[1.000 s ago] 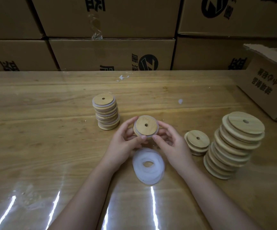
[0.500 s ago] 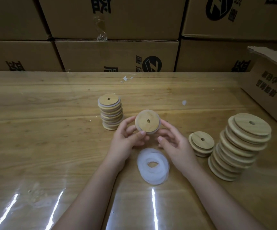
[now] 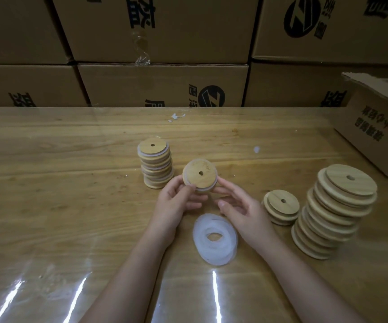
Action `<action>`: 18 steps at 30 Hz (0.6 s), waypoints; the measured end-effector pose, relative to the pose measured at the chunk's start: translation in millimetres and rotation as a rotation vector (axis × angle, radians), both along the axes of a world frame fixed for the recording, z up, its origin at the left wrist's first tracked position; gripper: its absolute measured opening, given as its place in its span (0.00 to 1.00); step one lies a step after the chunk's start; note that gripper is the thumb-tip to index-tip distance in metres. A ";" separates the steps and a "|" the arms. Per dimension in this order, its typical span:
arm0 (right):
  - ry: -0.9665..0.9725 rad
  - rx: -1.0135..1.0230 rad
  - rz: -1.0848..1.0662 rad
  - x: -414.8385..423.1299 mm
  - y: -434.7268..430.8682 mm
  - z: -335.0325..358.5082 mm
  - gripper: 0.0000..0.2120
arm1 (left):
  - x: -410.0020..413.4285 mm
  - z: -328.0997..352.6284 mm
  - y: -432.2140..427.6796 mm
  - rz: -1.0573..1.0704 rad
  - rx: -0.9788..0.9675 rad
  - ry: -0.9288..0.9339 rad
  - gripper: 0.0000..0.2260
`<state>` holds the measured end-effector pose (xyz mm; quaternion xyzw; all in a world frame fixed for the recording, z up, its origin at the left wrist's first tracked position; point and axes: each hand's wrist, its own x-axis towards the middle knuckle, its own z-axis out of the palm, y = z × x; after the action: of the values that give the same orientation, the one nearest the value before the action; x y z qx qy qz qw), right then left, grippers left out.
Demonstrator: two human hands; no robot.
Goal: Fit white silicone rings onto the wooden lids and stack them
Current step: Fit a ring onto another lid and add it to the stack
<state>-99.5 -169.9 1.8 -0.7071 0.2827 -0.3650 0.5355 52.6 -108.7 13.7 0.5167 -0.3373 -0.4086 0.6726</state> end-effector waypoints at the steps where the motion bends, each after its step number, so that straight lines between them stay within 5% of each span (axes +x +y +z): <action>1: 0.001 -0.005 0.001 0.2 0.1 -0.1 0.24 | -0.1 0.2 -0.2 0.015 0.002 0.005 0.06; 18: 0.073 0.046 -0.041 -0.3 -4.0 -5.0 0.11 | 16.2 32.0 10.6 0.347 -0.071 0.008 0.10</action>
<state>-99.7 -173.9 -3.2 -0.7017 0.3247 -0.3433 0.5333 68.8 -98.0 45.7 0.5414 -0.2544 -0.2763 0.7522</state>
